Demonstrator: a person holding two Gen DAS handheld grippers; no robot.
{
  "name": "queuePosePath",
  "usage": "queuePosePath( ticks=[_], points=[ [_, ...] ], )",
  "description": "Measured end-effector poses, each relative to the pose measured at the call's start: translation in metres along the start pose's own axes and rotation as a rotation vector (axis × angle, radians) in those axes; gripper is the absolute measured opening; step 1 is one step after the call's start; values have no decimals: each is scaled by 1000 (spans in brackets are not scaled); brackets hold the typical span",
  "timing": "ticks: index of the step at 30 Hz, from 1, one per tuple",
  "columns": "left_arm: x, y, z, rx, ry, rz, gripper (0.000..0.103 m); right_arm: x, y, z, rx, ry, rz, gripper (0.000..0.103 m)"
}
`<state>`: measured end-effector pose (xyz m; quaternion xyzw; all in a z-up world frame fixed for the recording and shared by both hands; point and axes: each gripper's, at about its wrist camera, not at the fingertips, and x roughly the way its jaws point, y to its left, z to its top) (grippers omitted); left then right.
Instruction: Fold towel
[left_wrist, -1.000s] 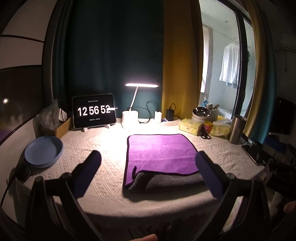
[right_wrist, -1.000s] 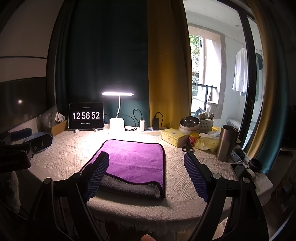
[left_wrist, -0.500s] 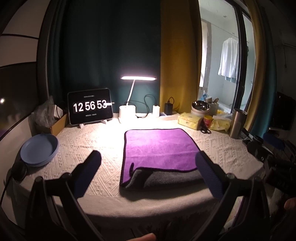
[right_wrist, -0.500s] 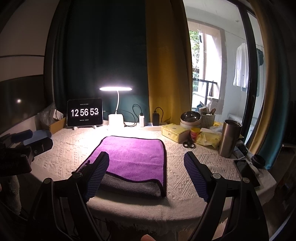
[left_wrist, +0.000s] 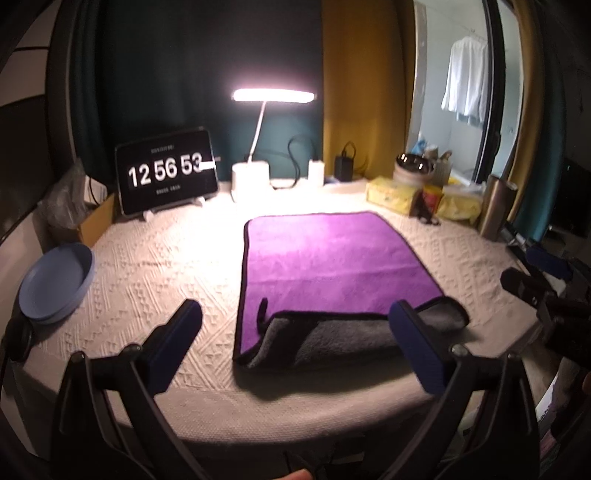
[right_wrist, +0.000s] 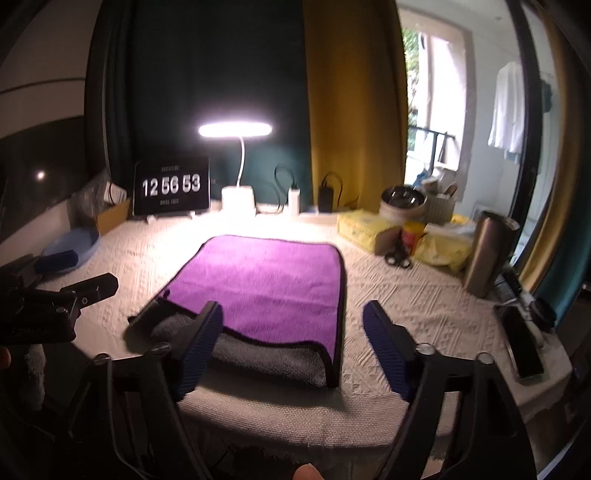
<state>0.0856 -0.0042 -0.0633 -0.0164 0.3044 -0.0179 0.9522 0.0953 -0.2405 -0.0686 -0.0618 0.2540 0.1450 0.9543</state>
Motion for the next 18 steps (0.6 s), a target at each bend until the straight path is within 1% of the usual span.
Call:
queuePosePath(
  ticks=[2,6,8,9,10,11,12,15,18],
  points=[
    [14,0,-1,8,29,6,102,14,-4,-2,5,29,3,71],
    [41,1,-5,22,85,5,101,45,-15,-10,19,101,11,66],
    [60,3,-10,28,126,5,101,58,-21,-16,40,136,23,63],
    [66,5,-11,27,141,2,98,63,-23,-19,51,153,27,62],
    [74,6,-14,26,162,-3,92,70,-26,-22,63,173,31,62],
    [81,6,-15,26,186,-3,89,75,-28,-24,69,189,34,61],
    [88,7,-16,24,207,-2,87,79,-29,-26,74,203,36,61],
    [101,9,-21,26,238,8,87,92,-32,-33,81,242,52,60],
    [112,10,-26,28,271,9,87,101,-32,-37,78,273,65,55]
  ],
)
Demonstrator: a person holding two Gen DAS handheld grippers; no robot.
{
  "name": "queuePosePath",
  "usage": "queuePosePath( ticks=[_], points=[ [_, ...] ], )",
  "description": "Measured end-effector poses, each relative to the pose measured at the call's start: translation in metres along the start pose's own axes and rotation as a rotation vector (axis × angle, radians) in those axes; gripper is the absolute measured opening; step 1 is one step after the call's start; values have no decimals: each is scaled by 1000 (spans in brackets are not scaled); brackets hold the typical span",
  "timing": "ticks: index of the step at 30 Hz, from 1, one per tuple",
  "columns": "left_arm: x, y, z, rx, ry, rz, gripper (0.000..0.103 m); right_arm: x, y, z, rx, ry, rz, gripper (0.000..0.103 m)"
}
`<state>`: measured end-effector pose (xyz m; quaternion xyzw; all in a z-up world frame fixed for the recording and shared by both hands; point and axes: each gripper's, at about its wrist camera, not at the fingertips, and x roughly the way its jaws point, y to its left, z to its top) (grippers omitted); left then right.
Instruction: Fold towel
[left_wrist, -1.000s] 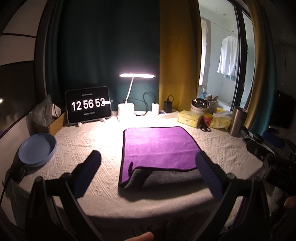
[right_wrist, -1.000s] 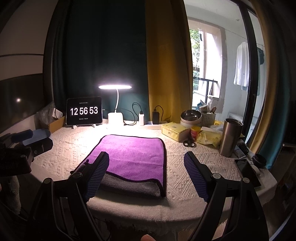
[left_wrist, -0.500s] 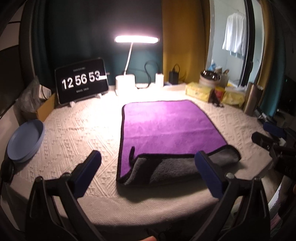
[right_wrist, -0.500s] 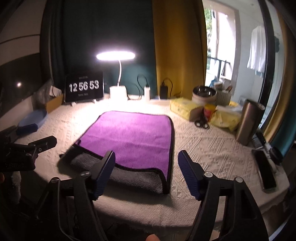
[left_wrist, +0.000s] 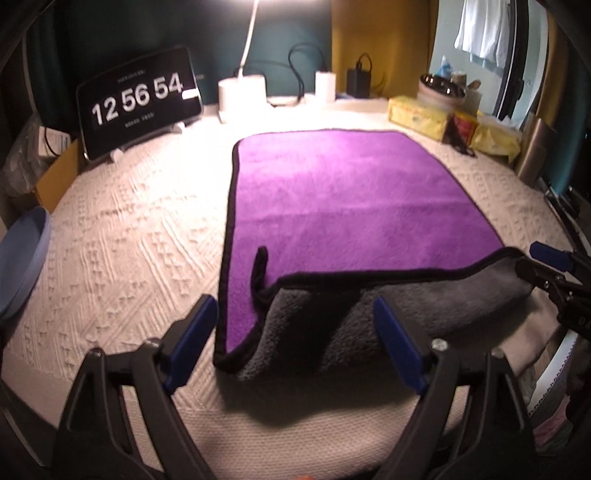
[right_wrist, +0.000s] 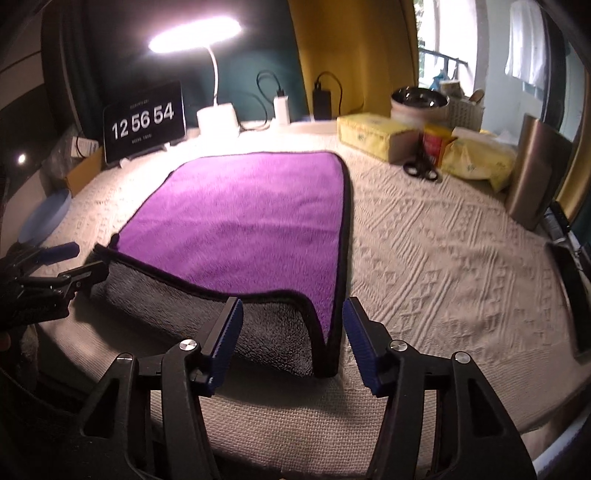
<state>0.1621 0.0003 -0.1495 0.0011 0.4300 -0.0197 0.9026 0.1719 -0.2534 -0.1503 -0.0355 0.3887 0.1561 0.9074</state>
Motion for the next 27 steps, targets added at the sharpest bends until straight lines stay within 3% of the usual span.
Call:
queuePosePath(
  ticks=[2,6,13,19,27],
  points=[
    [6,-1,-2,4,16,-2,85,8,-2,-1,8,22,13,53],
    [16,-6,-3,32,47,-9,57,19,0,-3,-6,52,20,52],
    [13,-19,-2,77,39,-19,32,24,9,-5,-58,40,-5,13],
    [-2,-23,3,96,11,-10,25,13,10,3,-82,-1,-34,6],
    [-31,-27,19,102,-67,-23,23,-11,14,22,-92,-70,-54,6]
  ],
)
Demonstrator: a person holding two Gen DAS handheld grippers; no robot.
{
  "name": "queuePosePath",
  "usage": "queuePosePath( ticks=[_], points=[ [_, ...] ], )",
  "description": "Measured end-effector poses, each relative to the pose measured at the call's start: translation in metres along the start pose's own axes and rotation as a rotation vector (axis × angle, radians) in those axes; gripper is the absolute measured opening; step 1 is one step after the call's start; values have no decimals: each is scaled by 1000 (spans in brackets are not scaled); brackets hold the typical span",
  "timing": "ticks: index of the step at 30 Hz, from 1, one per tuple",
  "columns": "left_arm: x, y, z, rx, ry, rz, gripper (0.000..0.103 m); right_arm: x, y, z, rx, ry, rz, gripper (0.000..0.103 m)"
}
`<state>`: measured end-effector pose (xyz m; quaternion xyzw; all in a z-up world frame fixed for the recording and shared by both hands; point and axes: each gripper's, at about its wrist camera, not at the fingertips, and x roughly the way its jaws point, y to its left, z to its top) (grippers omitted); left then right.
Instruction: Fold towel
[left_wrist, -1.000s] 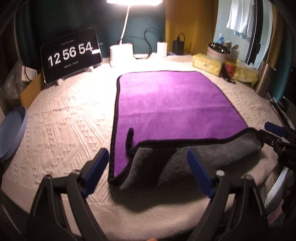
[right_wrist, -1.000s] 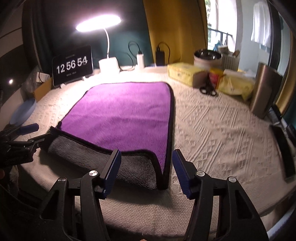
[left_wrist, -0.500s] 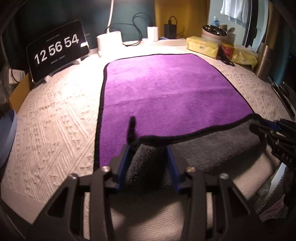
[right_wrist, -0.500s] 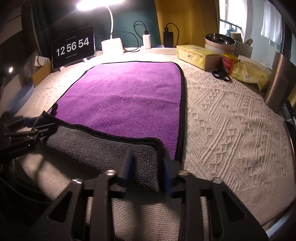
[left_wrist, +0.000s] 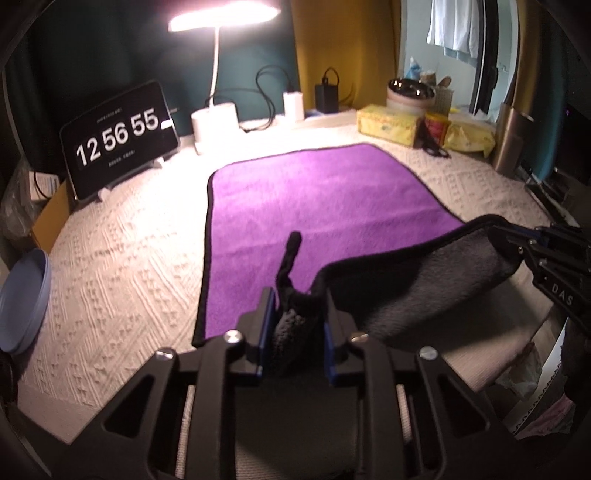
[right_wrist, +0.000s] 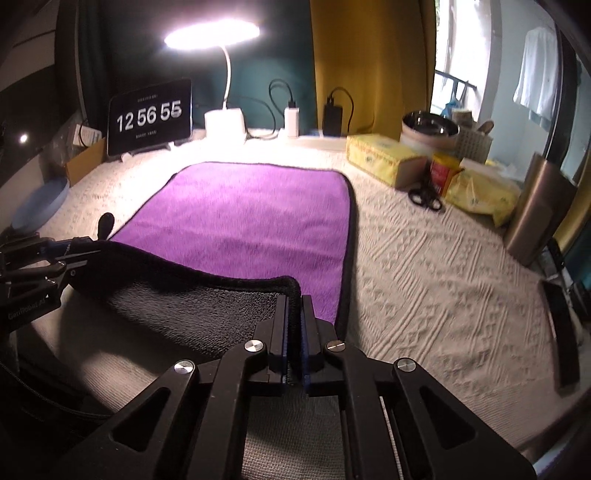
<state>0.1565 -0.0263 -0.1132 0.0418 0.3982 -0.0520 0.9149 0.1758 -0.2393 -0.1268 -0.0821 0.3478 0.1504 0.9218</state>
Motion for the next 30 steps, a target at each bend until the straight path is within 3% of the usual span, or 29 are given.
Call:
queuePosePath(
  ticks=[14,30],
  points=[
    [-24,17,46,-13,-139,-19,22,-17,-2,50,-14,-119,-53,6],
    [14,34,94,-4,-186,-15,22,25,-18,96,-19,-145,-74,6]
  ],
)
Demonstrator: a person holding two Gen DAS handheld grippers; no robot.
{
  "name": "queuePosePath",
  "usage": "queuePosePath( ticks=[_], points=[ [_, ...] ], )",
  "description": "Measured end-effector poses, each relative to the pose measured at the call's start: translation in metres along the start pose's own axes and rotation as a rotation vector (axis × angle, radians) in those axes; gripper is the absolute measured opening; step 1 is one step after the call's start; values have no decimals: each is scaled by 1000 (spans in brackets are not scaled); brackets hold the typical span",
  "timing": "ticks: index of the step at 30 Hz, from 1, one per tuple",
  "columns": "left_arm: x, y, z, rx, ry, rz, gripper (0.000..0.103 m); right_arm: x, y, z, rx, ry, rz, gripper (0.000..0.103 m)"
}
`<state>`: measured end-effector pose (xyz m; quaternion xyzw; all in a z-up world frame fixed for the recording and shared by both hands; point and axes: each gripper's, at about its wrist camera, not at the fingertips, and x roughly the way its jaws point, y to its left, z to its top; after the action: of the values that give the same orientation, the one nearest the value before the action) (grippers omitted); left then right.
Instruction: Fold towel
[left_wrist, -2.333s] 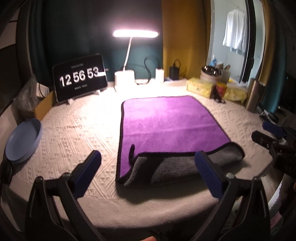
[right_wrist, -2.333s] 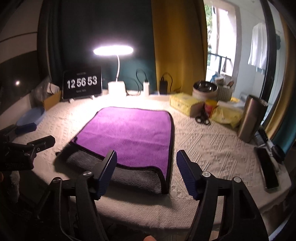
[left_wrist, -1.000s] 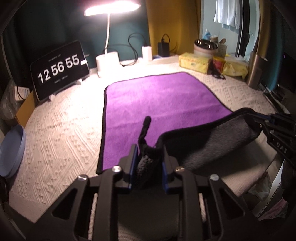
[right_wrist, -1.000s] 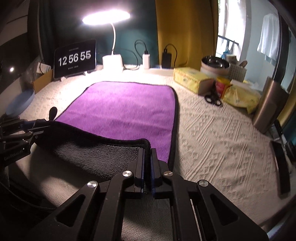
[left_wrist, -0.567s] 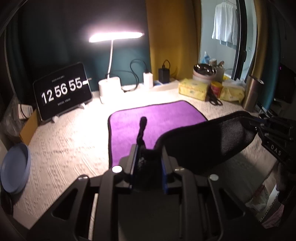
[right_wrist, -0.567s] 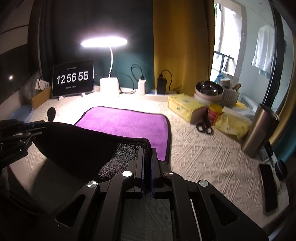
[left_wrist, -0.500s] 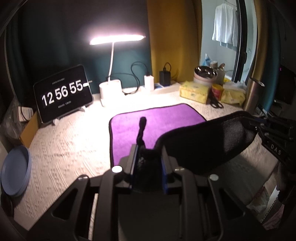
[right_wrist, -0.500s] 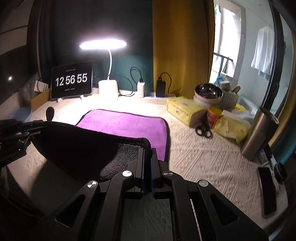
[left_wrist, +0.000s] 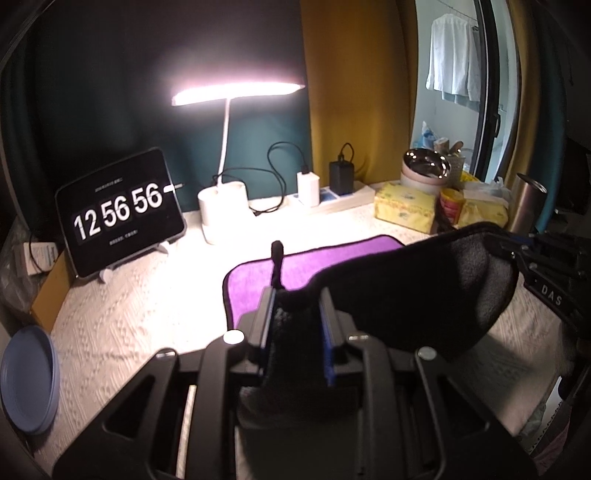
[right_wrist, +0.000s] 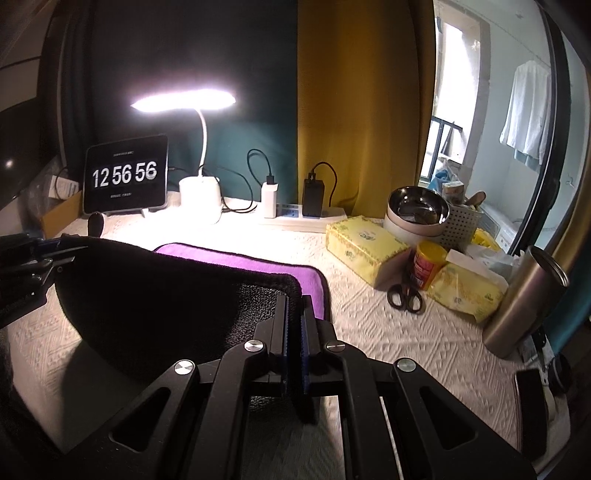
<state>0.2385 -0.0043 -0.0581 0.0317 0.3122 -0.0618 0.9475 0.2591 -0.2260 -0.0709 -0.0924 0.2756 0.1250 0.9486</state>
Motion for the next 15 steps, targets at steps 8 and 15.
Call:
queuePosePath(
  ticks=[8,15],
  points=[
    [40,17,13,-31,13,2,22,40,-1,19,-12,-3,2,6],
    [72,27,28,-20,2,2,22,74,-5,35,-13,-2,-2,6]
  ],
)
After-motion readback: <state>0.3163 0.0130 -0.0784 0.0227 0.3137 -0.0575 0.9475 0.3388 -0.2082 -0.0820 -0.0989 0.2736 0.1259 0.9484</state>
